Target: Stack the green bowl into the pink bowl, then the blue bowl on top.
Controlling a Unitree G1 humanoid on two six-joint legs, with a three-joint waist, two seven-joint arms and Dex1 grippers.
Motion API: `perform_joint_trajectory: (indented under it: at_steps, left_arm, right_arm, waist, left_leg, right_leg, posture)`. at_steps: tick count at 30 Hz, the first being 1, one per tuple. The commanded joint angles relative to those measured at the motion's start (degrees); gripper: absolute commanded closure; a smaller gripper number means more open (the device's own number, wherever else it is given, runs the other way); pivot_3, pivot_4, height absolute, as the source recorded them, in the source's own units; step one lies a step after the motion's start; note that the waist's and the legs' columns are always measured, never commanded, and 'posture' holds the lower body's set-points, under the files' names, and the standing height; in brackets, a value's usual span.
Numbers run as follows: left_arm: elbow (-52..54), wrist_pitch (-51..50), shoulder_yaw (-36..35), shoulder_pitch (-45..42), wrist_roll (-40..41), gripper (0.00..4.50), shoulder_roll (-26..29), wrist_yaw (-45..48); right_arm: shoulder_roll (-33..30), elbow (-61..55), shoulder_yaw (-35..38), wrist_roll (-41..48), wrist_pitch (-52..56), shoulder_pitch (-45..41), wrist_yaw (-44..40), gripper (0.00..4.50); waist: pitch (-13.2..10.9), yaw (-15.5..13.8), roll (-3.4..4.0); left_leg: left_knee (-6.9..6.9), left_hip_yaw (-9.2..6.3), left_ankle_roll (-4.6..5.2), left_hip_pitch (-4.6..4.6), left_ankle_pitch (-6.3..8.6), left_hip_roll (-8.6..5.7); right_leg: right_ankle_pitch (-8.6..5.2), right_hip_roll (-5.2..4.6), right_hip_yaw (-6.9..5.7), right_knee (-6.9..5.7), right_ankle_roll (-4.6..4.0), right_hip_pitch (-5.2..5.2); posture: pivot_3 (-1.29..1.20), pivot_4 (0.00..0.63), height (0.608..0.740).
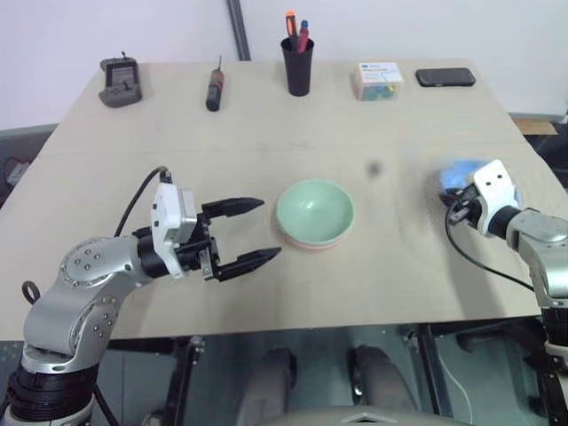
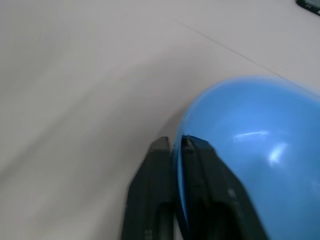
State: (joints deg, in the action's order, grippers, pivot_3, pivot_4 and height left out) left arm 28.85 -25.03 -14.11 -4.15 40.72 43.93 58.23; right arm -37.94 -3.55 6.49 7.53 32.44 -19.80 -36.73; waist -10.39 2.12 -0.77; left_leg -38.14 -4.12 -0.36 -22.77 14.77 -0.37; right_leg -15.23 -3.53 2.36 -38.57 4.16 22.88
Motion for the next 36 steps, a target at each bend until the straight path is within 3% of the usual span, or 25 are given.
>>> perform_joint_trajectory:
  at_steps: [1,6,10,13,18,19,20,22,25,26,31,36]
  left_arm:
    - [1.7,0.43,-2.0,1.14,0.91,0.0,-0.17,-1.37]
    - [-0.36,2.09,-2.65,4.0,-0.83,0.0,-1.0,-1.94]
    - [-2.16,4.07,-3.9,7.65,-2.4,0.0,-1.74,-2.02]
    - [-2.43,4.62,-4.67,8.93,-2.3,0.0,-2.1,-2.67]
    - [-1.36,4.36,-5.26,9.7,-1.75,0.0,-2.46,-3.65]
    - [-1.07,4.27,-5.36,9.91,-1.59,0.0,-2.49,-3.77]
    - [-0.71,4.2,-5.41,10.15,-1.53,0.0,-2.54,-3.96]
    - [0.0,4.71,-5.69,10.93,-2.27,0.0,-2.78,-4.65]
    - [1.02,6.31,-5.63,12.45,-4.59,0.0,-2.9,-5.77]
    - [1.3,7.27,-5.28,13.12,-5.87,0.0,-3.02,-6.07]
    - [1.69,11.33,-3.6,13.59,-7.55,0.0,-7.28,-8.49]
    - [-0.45,10.44,-3.49,11.63,-4.34,0.0,-9.08,-7.66]
  right_arm:
    - [-2.17,-6.32,0.15,2.17,-1.8,-2.17,-3.22,4.46]
    - [-0.01,-21.25,-1.4,14.7,-1.02,-4.52,-11.74,4.46]
    - [4.0,-29.54,-5.04,24.12,3.32,-7.7,-12.84,4.46]
    - [5.23,-29.99,-9.33,25.29,3.17,-8.69,-14.37,4.46]
    - [9.7,-19.61,-21.3,16.78,-4.02,-10.12,-16.09,4.46]
    - [10.25,-17.64,-22.37,15.62,-5.32,-10.34,-16.41,3.78]
    - [10.58,-15.73,-23.35,14.42,-6.84,-10.51,-17.02,3.6]
    - [10.83,-13.8,-23.85,12.46,-9.84,-10.83,-17.48,2.8]
    - [11.94,-15.16,-19.24,14.31,-10.19,-10.86,-14.94,1.44]
    - [11.56,-16.48,-17.27,15.22,-9.96,-10.26,-14.34,1.21]
    - [6.67,-23.45,-5.41,21.35,-6.01,-2.12,-11.96,1.21]
    - [0.15,-21.12,-0.04,19.13,-9.72,6.08,-14.81,1.21]
  waist:
    - [-0.03,0.07,0.05]
    - [-0.06,0.32,0.1]
    - [-0.05,0.15,0.07]
    - [-0.03,-0.44,0.04]
    - [-0.01,-0.56,-0.01]
    - [0.0,-0.43,-0.01]
    - [-0.02,-0.33,0.01]
    - [-0.02,-0.36,0.01]
    - [-0.02,-0.33,0.01]
    - [-0.02,-0.33,0.01]
    - [0.03,-1.58,-0.05]
    - [0.05,-1.38,-0.03]
  left_leg:
    - [0.0,0.0,0.0,0.0,0.0,0.0]
    - [0.05,-0.15,0.0,0.03,0.0,0.08]
    - [0.1,-0.29,0.0,0.03,0.0,0.16]
    - [0.09,-0.37,0.0,0.0,0.0,0.11]
    - [0.08,-0.41,0.0,0.04,0.0,0.02]
    - [0.08,-0.41,0.0,0.05,0.0,0.02]
    - [0.09,-0.4,0.0,0.06,0.0,0.04]
    - [0.09,-0.41,-0.01,0.05,0.0,0.03]
    - [0.1,-0.43,-0.01,0.02,0.0,0.02]
    - [0.11,-0.46,-0.01,0.01,0.0,0.02]
    - [0.35,-0.53,-0.01,0.01,0.0,0.01]
    - [0.43,-0.5,-0.01,0.02,0.0,-0.03]
  right_leg:
    - [0.0,0.0,0.0,0.0,0.0,0.0]
    - [0.0,0.05,0.07,-0.02,0.0,0.06]
    - [0.0,0.13,0.01,0.02,0.0,0.05]
    - [0.0,-0.02,-0.1,0.1,0.0,-0.02]
    - [0.0,-0.06,-0.16,0.26,0.01,-0.15]
    - [0.0,-0.03,-0.18,0.26,0.0,-0.14]
    - [0.0,-0.02,-0.18,0.25,0.0,-0.14]
    - [0.0,-0.02,-0.19,0.25,0.0,-0.13]
    - [0.0,-0.04,-0.17,0.26,0.0,-0.11]
    - [0.0,-0.04,-0.19,0.27,0.0,-0.11]
    - [0.01,-0.11,-0.28,0.56,0.0,-0.17]
    - [0.01,-0.13,-0.31,0.58,0.0,-0.18]
  posture:
    - [0.0,0.15,0.74]
    - [0.0,0.15,0.74]
    - [0.0,0.15,0.74]
    - [0.0,0.15,0.74]
    - [0.0,0.15,0.74]
    - [0.0,0.15,0.74]
    - [0.0,0.15,0.74]
    - [0.0,0.15,0.74]
    - [0.0,0.15,0.74]
    - [0.0,0.15,0.74]
    - [0.0,0.15,0.74]
    - [0.0,0.15,0.74]
